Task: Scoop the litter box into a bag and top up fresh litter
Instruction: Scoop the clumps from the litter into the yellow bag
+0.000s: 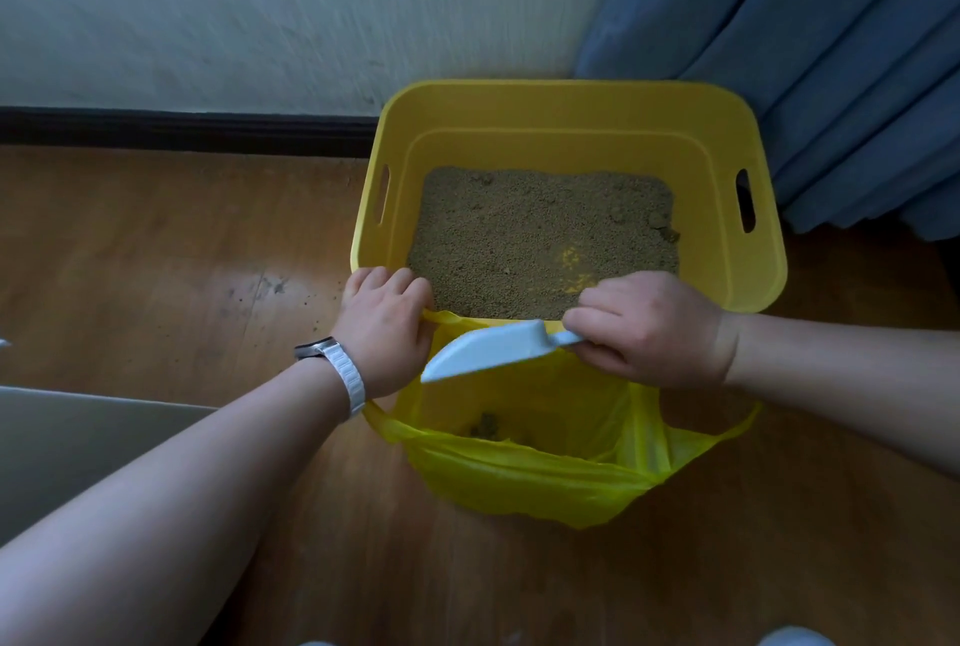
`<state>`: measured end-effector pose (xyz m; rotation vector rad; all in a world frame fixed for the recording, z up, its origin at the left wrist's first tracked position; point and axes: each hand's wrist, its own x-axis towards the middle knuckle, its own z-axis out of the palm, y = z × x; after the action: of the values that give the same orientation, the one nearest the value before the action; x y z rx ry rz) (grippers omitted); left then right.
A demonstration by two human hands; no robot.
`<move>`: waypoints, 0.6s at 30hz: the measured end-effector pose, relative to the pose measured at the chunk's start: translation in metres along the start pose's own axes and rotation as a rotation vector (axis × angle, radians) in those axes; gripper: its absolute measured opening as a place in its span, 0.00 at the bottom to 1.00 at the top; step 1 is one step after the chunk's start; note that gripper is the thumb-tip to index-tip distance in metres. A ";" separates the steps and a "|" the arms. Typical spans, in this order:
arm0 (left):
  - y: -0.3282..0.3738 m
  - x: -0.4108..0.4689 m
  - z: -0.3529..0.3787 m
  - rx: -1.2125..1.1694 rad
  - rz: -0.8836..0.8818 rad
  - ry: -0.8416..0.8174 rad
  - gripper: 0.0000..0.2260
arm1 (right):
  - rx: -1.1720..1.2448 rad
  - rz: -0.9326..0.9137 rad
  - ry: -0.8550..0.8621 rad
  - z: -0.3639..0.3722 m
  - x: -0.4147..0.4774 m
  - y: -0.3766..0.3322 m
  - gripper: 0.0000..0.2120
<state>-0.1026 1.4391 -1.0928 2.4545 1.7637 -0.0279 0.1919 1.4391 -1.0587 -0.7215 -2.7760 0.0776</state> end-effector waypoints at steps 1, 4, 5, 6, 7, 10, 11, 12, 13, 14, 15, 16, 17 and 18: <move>0.000 0.000 0.000 0.005 0.003 -0.001 0.06 | 0.032 0.057 -0.021 0.000 0.000 0.000 0.13; 0.001 -0.001 0.000 0.014 0.011 0.029 0.08 | 0.175 0.390 -0.118 -0.005 0.007 0.001 0.12; 0.001 -0.002 0.001 0.017 0.013 0.033 0.08 | 0.277 0.548 -0.195 -0.010 0.012 0.005 0.11; 0.000 -0.002 0.002 0.017 0.015 0.037 0.07 | 0.394 0.676 -0.260 -0.016 0.017 0.010 0.10; 0.000 -0.002 0.002 0.016 0.017 0.043 0.06 | 0.481 0.753 -0.297 -0.021 0.022 0.018 0.09; 0.001 -0.002 0.003 0.013 0.017 0.054 0.07 | 0.487 0.855 -0.401 -0.031 0.029 0.050 0.06; 0.001 -0.002 0.004 0.014 0.018 0.054 0.07 | 0.439 0.881 -0.475 -0.033 0.029 0.063 0.07; 0.001 -0.001 0.004 0.017 0.020 0.055 0.08 | 0.386 0.904 -0.560 -0.033 0.027 0.074 0.08; 0.000 -0.001 0.004 0.020 0.023 0.058 0.08 | 0.331 0.922 -0.640 -0.031 0.023 0.085 0.09; 0.000 -0.001 0.005 0.021 0.027 0.063 0.08 | 0.281 0.940 -0.703 -0.028 0.019 0.094 0.10; -0.001 -0.001 0.005 0.022 0.031 0.070 0.08 | 0.242 0.959 -0.744 -0.024 0.015 0.102 0.11; -0.001 0.000 0.005 0.019 0.031 0.072 0.08 | 0.218 0.980 -0.764 -0.019 0.012 0.109 0.12; -0.001 0.000 0.005 0.016 0.028 0.072 0.08 | 0.205 0.999 -0.769 -0.014 0.009 0.115 0.13; -0.001 0.000 0.005 0.014 0.023 0.071 0.08 | 0.199 1.019 -0.767 -0.008 0.007 0.119 0.13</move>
<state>-0.1029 1.4388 -1.0983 2.5145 1.7686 0.0496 0.2447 1.5465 -1.0633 -2.3295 -2.5561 0.9726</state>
